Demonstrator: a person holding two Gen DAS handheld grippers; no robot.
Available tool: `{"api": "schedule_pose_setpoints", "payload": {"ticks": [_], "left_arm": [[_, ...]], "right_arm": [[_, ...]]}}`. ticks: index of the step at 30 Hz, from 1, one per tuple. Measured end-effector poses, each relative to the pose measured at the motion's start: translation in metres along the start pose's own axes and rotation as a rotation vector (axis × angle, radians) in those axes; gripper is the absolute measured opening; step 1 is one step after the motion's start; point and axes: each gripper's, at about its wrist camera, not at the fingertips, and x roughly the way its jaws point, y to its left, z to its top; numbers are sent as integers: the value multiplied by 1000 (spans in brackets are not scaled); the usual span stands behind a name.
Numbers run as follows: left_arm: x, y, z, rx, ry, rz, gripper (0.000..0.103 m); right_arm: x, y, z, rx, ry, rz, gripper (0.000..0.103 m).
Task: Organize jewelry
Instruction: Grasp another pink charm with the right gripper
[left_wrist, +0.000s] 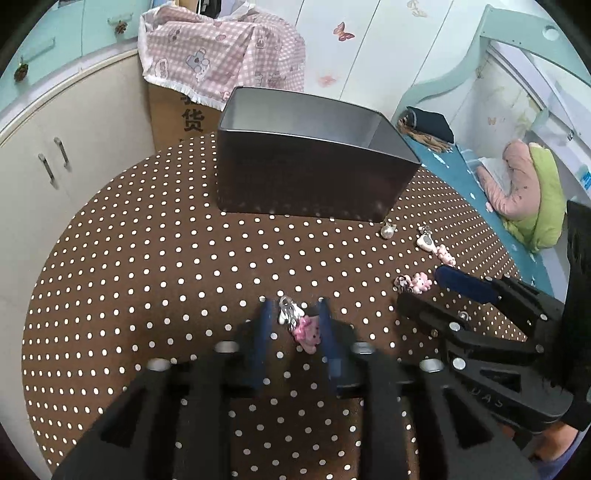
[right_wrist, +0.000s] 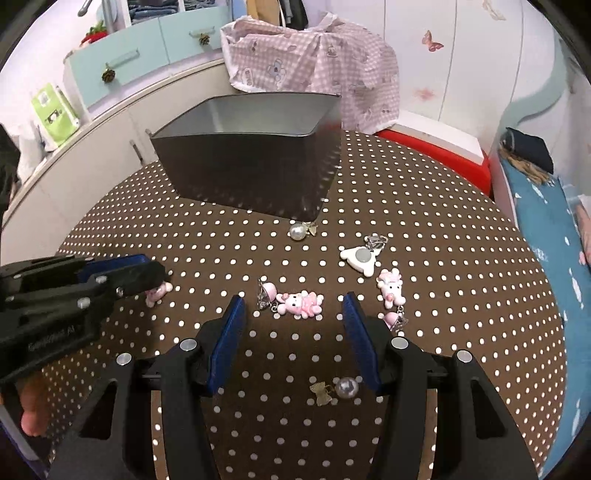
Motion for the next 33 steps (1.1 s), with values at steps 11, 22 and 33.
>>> {"api": "schedule_pose_setpoints", "payload": {"ticks": [11, 22, 33], "left_arm": [[1, -10, -3, 43, -20, 55, 20], [-2, -17, -1, 37, -26, -28, 12], [-12, -4, 1, 10, -38, -54, 12]], "right_arm": [[-1, -1, -5, -19, -18, -32, 40], [-1, 1, -4, -34, -14, 8, 6], [1, 5, 9, -72, -12, 15, 11]]}}
